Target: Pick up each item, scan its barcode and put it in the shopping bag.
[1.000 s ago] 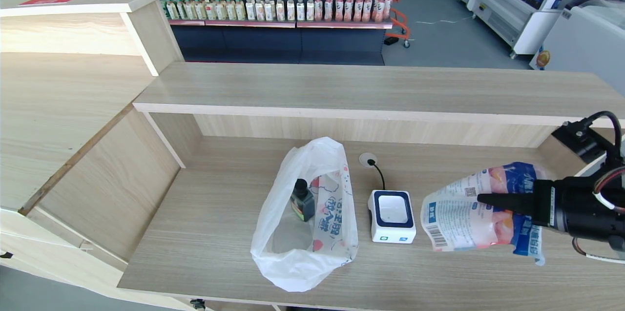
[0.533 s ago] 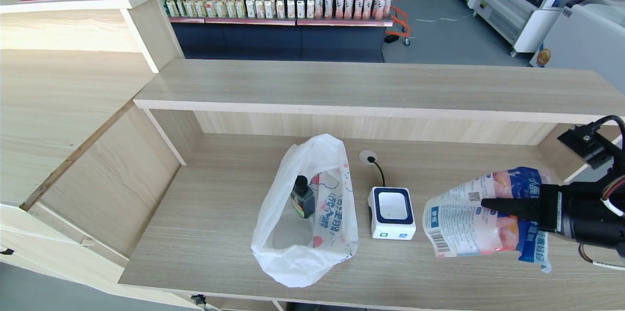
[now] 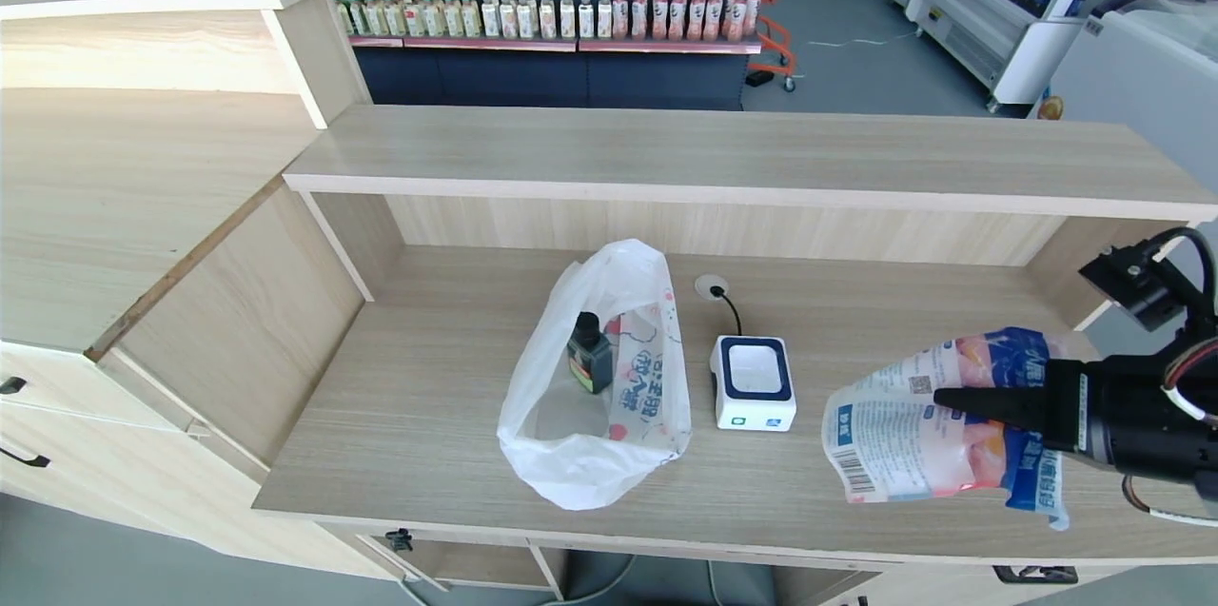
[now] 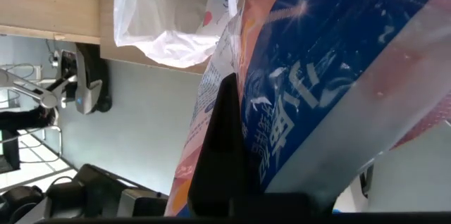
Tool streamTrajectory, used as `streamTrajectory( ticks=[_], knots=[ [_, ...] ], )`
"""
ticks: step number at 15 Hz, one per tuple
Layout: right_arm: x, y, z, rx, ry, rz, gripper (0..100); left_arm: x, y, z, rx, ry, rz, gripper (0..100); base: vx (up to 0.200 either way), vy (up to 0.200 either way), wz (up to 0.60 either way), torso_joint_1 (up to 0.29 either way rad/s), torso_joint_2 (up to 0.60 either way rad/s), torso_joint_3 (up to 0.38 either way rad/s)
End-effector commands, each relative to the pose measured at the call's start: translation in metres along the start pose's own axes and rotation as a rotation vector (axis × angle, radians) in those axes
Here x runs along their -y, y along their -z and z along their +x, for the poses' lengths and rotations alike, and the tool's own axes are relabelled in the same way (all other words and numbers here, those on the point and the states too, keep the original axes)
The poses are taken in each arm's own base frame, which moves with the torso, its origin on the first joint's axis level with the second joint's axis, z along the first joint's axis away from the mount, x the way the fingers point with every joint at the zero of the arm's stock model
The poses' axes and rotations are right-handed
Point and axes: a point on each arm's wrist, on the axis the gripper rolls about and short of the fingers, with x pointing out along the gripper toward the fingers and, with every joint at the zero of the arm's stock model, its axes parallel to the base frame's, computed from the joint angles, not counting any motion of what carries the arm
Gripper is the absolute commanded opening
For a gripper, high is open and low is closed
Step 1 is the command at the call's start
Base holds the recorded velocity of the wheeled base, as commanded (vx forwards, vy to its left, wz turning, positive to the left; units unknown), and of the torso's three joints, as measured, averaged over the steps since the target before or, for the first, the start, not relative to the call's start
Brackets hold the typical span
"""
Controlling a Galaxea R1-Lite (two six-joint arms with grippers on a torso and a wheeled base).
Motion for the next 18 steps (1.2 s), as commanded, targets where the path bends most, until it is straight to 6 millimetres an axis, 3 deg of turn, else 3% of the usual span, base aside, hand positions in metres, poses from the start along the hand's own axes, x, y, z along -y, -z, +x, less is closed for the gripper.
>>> streamTrajectory(
  ticks=[1,6,8,9,11,15,18],
  knots=[
    [0.001,0.0,0.003,-0.009,0.002,0.003,0,0.0,0.0,0.0,0.0,-0.001,0.001,100,0.0,0.2,0.0,-0.007,-0.02,0.012],
    [-0.002,-0.004,0.018,-0.04,-0.002,0.073,0,0.0,0.0,0.0,0.0,-0.001,-0.001,100,0.0,0.04,0.0,0.001,0.0,0.0],
    [-0.008,-0.01,0.039,-0.053,0.035,0.111,0,0.0,0.0,0.0,0.0,-0.002,-0.001,100,0.0,0.0,0.0,0.0,0.0,0.0],
    [-0.017,-0.015,0.063,-0.057,0.072,0.156,0,0.0,0.0,0.0,0.0,-0.001,-0.001,100,0.0,0.0,0.0,0.0,0.0,0.0],
    [-0.031,-0.018,0.089,-0.058,0.099,0.178,0,0.0,0.0,0.0,0.0,-0.001,-0.001,100,0.0,0.0,0.0,0.0,0.0,0.0],
    [-0.049,0.001,0.138,-0.127,0.113,0.214,0,0.0,0.0,0.0,0.0,-0.001,-0.001,100,0.0,0.0,0.0,0.0,0.0,0.0],
    [-0.046,0.017,0.17,-0.143,0.136,0.2,0,0.0,0.0,0.0,0.0,-0.002,-0.001,100,0.0,0.0,0.0,0.0,0.0,0.0]
  ],
)
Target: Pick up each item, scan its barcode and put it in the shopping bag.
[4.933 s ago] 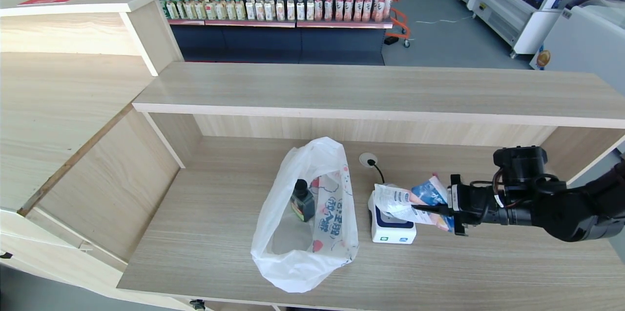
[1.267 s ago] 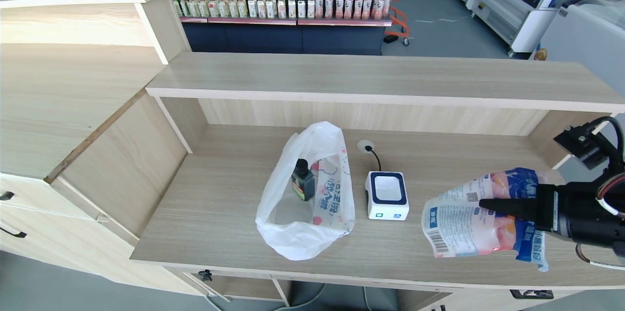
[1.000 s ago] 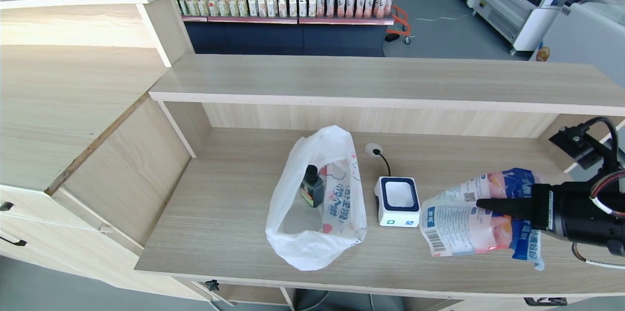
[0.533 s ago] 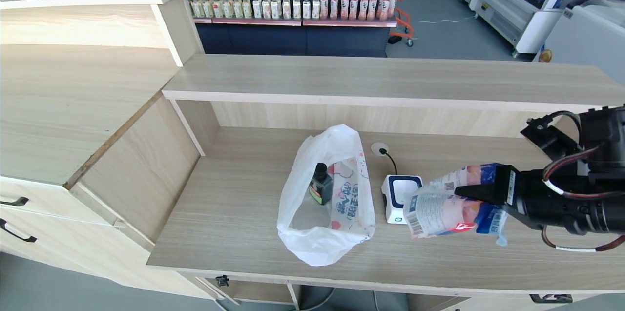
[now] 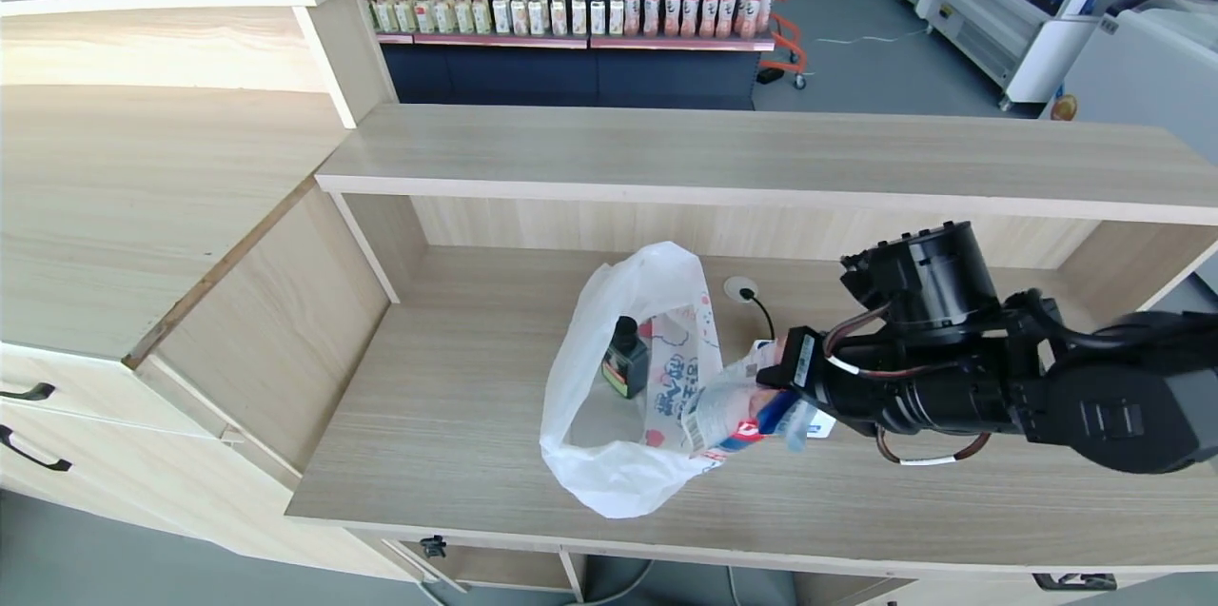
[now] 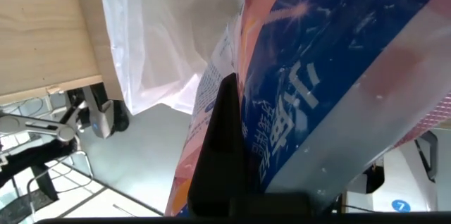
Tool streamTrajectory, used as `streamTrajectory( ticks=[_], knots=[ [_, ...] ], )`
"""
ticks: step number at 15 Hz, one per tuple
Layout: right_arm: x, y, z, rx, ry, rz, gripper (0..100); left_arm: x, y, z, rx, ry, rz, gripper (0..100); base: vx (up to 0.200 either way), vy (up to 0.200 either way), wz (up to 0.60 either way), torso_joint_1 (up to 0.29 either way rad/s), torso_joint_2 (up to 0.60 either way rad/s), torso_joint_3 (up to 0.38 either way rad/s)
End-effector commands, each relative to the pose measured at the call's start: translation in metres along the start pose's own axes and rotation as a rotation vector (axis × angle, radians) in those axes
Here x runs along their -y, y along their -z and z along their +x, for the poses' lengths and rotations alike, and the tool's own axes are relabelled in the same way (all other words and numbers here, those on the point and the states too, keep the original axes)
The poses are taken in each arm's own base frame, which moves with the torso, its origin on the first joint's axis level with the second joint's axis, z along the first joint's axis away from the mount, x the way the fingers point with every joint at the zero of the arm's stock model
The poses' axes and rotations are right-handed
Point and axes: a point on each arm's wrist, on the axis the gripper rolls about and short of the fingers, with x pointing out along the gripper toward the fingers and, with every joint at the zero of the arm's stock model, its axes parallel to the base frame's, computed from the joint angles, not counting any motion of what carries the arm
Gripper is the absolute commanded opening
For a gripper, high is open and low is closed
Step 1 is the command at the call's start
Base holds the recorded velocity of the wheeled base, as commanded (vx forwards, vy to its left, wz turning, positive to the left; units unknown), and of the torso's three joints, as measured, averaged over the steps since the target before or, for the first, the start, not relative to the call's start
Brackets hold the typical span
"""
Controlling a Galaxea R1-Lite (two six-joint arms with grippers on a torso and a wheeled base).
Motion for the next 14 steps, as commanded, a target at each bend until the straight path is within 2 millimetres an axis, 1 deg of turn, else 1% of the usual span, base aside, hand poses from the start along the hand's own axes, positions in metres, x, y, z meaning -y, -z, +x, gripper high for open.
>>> streamTrajectory(
  ticks=[1,5,7,10,12,14],
  knots=[
    [0.009,0.015,0.039,-0.052,0.046,-0.008,0,0.0,0.0,0.0,0.0,-0.001,0.0,100,0.0,0.0,0.0,0.0,0.0,0.0],
    [0.012,0.025,0.064,-0.037,0.04,-0.02,0,0.0,0.0,0.0,0.0,-0.001,0.0,100,0.0,0.0,0.0,0.0,0.0,0.0],
    [0.009,0.026,0.072,-0.023,0.028,-0.025,0,0.0,0.0,0.0,0.0,-0.002,0.0,100,0.0,0.0,0.0,0.0,0.0,0.0],
    [-0.004,0.017,0.078,0.038,-0.048,-0.025,0,0.0,0.0,0.0,0.0,-0.002,0.0,100,0.0,0.0,0.0,0.0,0.0,0.0],
    [-0.01,0.012,0.083,0.052,-0.065,-0.025,0,0.0,0.0,0.0,0.0,-0.002,0.0,100,0.0,0.0,0.0,0.0,0.0,0.0],
    [-0.006,0.017,0.091,0.037,-0.045,-0.025,0,0.0,0.0,0.0,0.0,-0.001,0.0,100,0.0,0.0,0.0,0.0,0.0,0.0]
  ],
)
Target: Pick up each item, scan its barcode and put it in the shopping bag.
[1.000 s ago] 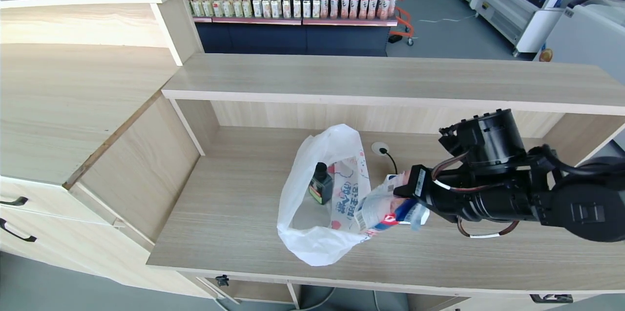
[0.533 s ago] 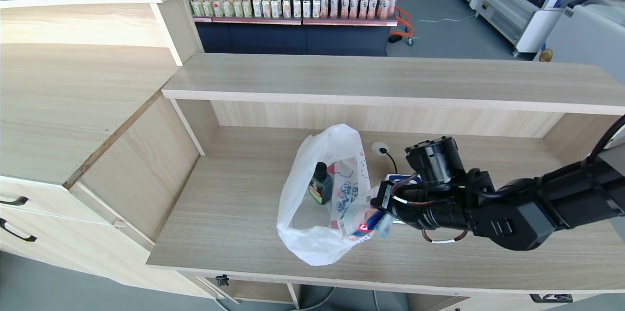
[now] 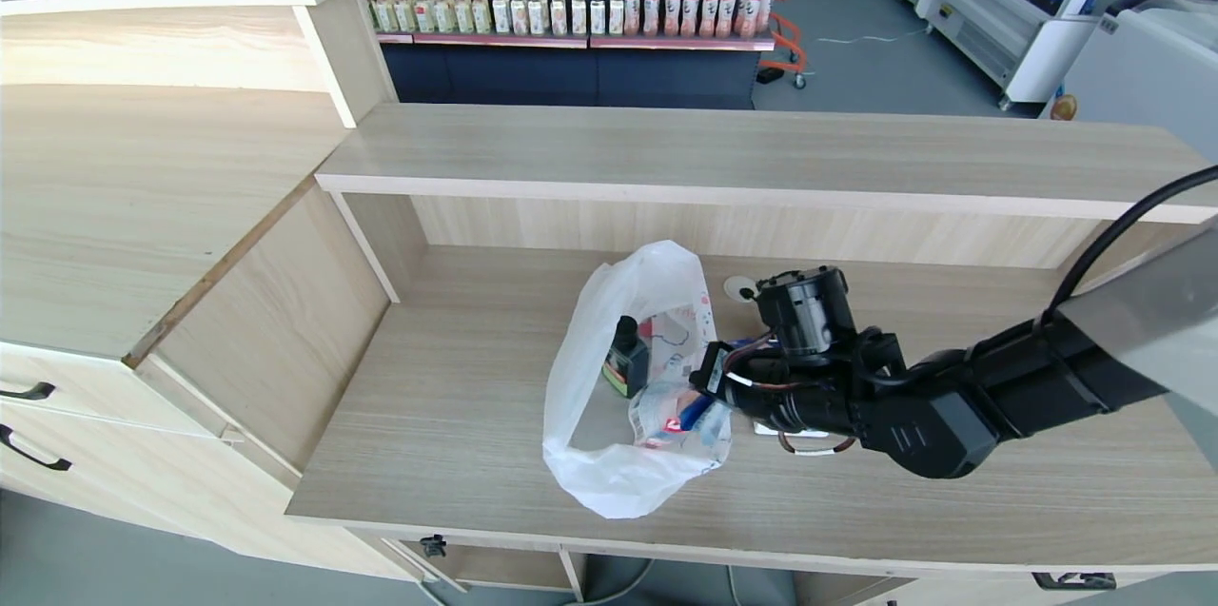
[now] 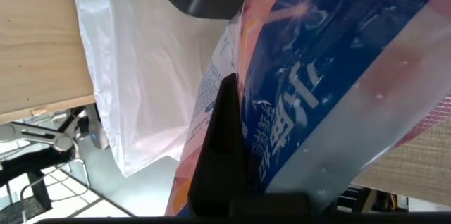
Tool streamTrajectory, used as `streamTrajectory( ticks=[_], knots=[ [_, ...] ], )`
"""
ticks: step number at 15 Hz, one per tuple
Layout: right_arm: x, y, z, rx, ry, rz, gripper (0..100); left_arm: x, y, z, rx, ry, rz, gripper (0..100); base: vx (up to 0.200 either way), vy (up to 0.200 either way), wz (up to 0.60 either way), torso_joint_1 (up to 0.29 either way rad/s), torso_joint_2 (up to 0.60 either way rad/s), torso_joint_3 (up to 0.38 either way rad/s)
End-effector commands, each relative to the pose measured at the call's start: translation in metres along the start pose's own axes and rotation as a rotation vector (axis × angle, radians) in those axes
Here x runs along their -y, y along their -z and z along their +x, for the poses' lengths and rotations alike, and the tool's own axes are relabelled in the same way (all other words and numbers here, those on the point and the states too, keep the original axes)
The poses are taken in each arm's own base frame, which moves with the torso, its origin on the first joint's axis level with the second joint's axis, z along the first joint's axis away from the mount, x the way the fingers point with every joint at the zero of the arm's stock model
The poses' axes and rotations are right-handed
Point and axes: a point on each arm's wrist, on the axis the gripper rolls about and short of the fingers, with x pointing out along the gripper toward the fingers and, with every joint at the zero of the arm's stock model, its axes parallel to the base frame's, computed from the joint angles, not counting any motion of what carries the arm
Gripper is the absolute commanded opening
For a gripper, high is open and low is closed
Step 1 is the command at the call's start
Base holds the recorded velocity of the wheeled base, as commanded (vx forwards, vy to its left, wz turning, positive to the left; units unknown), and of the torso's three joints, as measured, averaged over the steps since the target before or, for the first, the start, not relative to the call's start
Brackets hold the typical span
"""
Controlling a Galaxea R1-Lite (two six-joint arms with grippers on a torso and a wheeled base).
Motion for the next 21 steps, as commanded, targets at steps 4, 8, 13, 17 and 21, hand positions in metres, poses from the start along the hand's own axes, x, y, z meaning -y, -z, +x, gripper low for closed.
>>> streamTrajectory(
  ticks=[4,8,13,17,21],
  knots=[
    [0.001,0.005,0.019,0.018,-0.022,-0.001,0,0.0,0.0,0.0,0.0,0.0,0.0,100,0.0,0.0,0.0,0.0,0.0,0.0],
    [0.002,0.009,0.034,0.016,-0.018,-0.009,0,0.0,0.0,0.0,0.0,-0.002,0.0,100,0.0,0.0,0.0,0.0,0.0,0.0],
    [0.005,0.031,0.051,-0.012,0.024,-0.033,0,0.0,0.0,0.0,0.0,0.0,0.0,100,0.0,0.0,0.0,0.0,0.0,0.0],
    [0.003,0.031,0.061,-0.005,0.014,-0.069,0,0.0,0.0,0.0,0.0,0.0,0.0,100,0.0,0.0,0.0,0.0,0.0,0.0],
    [-0.001,0.025,0.063,0.018,-0.011,-0.086,100,0.0,0.0,0.0,0.0,0.0,0.0,100,0.0,0.0,0.0,0.0,0.0,0.0]
  ],
)
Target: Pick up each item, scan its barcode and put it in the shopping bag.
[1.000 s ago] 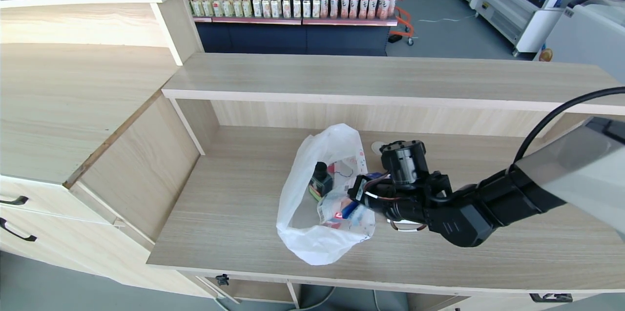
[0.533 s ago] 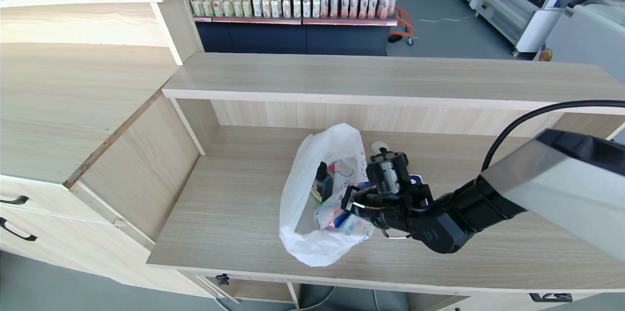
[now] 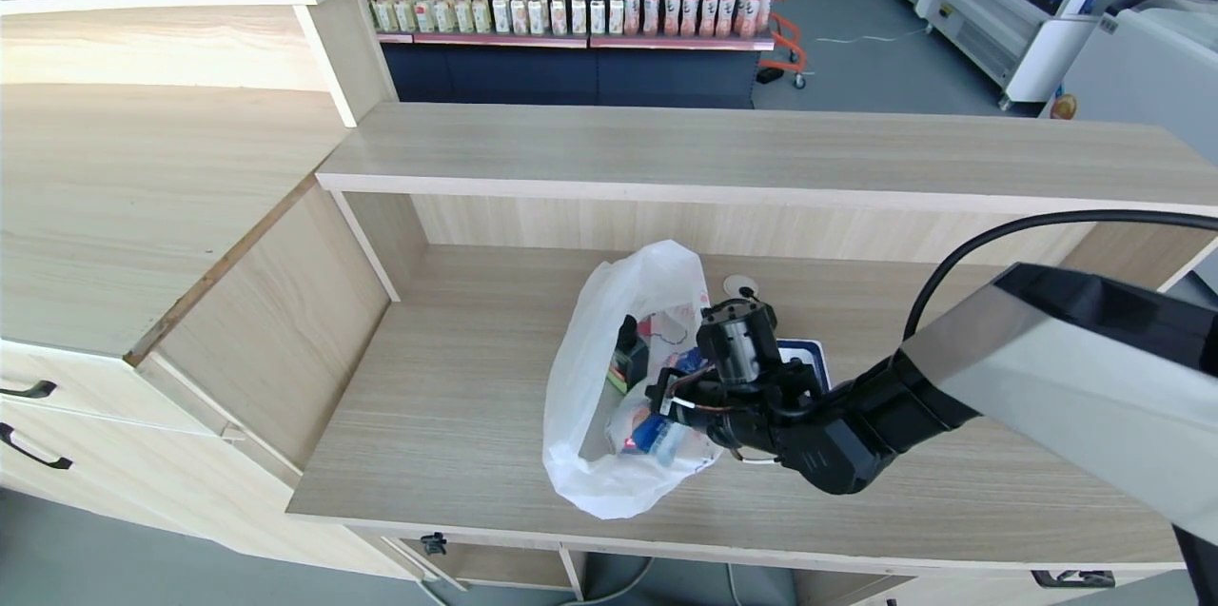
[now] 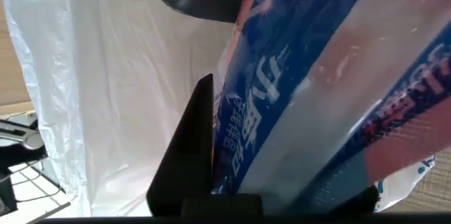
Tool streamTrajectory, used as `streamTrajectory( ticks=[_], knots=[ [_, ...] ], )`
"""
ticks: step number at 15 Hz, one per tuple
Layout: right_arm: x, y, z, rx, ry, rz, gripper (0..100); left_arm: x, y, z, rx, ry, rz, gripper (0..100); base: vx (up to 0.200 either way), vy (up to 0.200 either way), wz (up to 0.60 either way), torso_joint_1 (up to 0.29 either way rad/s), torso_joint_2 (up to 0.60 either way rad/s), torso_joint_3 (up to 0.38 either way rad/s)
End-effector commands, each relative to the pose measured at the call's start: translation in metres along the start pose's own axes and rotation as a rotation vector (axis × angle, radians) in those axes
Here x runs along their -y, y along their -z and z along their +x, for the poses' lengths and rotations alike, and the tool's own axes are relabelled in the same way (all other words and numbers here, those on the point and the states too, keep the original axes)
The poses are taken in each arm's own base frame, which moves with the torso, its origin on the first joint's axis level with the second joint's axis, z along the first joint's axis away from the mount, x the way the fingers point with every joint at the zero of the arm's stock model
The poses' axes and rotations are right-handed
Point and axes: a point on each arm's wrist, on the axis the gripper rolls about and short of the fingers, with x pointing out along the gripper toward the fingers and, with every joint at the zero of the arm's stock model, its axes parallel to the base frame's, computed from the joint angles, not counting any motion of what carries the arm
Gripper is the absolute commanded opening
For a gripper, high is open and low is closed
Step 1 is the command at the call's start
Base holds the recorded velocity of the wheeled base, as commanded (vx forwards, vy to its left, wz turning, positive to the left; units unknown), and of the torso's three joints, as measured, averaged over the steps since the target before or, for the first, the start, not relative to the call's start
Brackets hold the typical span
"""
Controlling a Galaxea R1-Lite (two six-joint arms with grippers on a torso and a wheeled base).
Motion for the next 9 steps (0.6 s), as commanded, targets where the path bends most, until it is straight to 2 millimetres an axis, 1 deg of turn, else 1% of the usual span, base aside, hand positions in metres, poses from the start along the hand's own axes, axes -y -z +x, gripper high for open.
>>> streamTrajectory(
  ticks=[1,3,5,7,9],
  knots=[
    [-0.004,-0.006,-0.001,0.021,-0.028,0.005,100,0.0,0.0,0.0,0.0,-0.001,0.0,100,0.0,0.0,0.0,0.0,0.0,0.0],
    [-0.012,-0.016,-0.009,0.062,-0.088,0.025,100,0.0,0.0,0.0,0.0,-0.001,0.0,100,0.0,0.0,0.0,0.0,0.0,0.0],
    [-0.012,-0.019,-0.014,0.07,-0.096,0.032,100,0.0,0.0,0.0,0.0,-0.001,0.0,100,0.0,0.0,0.0,0.0,0.0,0.0],
    [-0.002,-0.029,-0.021,0.087,-0.081,0.053,100,0.0,0.0,0.0,0.0,-0.001,0.0,100,0.0,0.0,0.0,0.0,0.0,0.0],
    [0.003,-0.033,-0.022,0.097,-0.072,0.064,100,0.0,0.0,0.0,0.0,-0.001,0.0,100,0.0,0.0,0.0,0.0,0.0,0.0]
  ],
)
